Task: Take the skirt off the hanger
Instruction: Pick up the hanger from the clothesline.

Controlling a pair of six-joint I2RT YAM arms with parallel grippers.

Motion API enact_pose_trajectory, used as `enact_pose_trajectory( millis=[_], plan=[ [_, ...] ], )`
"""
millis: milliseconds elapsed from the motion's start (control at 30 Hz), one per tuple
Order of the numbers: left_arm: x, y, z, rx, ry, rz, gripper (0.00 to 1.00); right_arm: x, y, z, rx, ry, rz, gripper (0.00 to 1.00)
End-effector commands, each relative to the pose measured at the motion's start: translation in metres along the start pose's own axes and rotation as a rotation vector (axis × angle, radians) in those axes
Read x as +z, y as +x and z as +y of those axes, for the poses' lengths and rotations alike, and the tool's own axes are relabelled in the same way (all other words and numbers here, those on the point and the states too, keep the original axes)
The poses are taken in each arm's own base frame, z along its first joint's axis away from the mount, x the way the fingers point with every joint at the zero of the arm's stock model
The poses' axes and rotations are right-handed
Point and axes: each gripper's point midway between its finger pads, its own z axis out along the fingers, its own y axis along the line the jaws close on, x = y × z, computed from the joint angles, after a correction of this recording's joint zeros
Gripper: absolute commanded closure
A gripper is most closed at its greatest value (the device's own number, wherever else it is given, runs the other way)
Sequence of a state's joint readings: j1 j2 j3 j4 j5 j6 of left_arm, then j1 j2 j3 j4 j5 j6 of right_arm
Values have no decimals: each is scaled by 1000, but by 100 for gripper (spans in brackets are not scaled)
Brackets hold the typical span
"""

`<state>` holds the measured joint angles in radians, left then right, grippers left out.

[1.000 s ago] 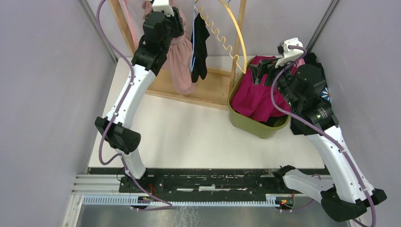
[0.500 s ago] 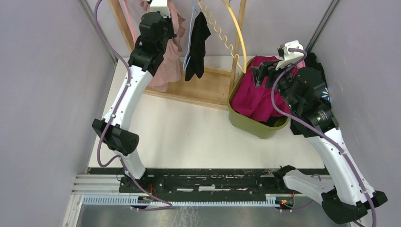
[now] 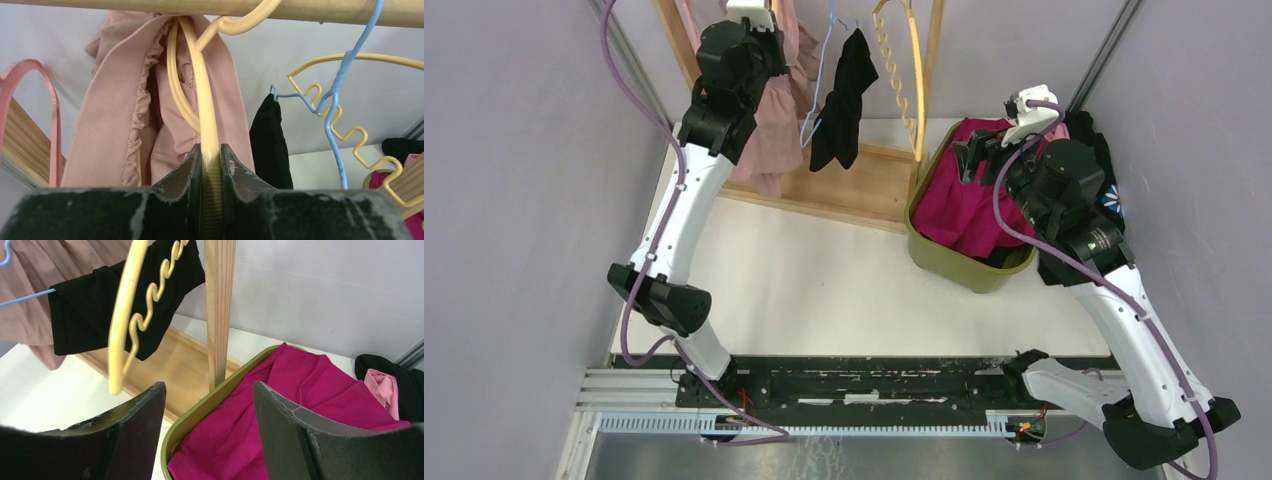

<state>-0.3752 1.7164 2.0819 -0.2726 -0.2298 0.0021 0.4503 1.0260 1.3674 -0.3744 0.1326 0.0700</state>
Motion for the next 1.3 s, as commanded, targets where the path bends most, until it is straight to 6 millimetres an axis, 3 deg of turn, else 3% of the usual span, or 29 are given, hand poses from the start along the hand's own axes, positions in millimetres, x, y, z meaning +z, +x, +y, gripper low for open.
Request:
enact_pose_trajectory(
  millis=[0,200,433,600,700,1000,1267],
  plan=[
    [-46,-129,14,-11,17,-374,97,2,-10,-2,0,10,-42,30],
    [-59,-143,19,-32,37,-427,97,4,-4,-3,-4,15,-27,30],
    [-50,-135,37,-155,103,-440,97,1,0,-5,-6,24,-24,31],
    [-61,-130,40,-170,138,-415,97,1,3,-8,-14,40,-18,30],
    [-74,-118,40,-158,154,-380,97,3,7,-8,-14,39,-12,31],
    [-137,-108,19,-197,288,-352,97,7,14,-3,-3,17,2,31],
    [-170,-38,24,-209,253,-195,97,2,12,15,16,-83,12,30]
  ],
)
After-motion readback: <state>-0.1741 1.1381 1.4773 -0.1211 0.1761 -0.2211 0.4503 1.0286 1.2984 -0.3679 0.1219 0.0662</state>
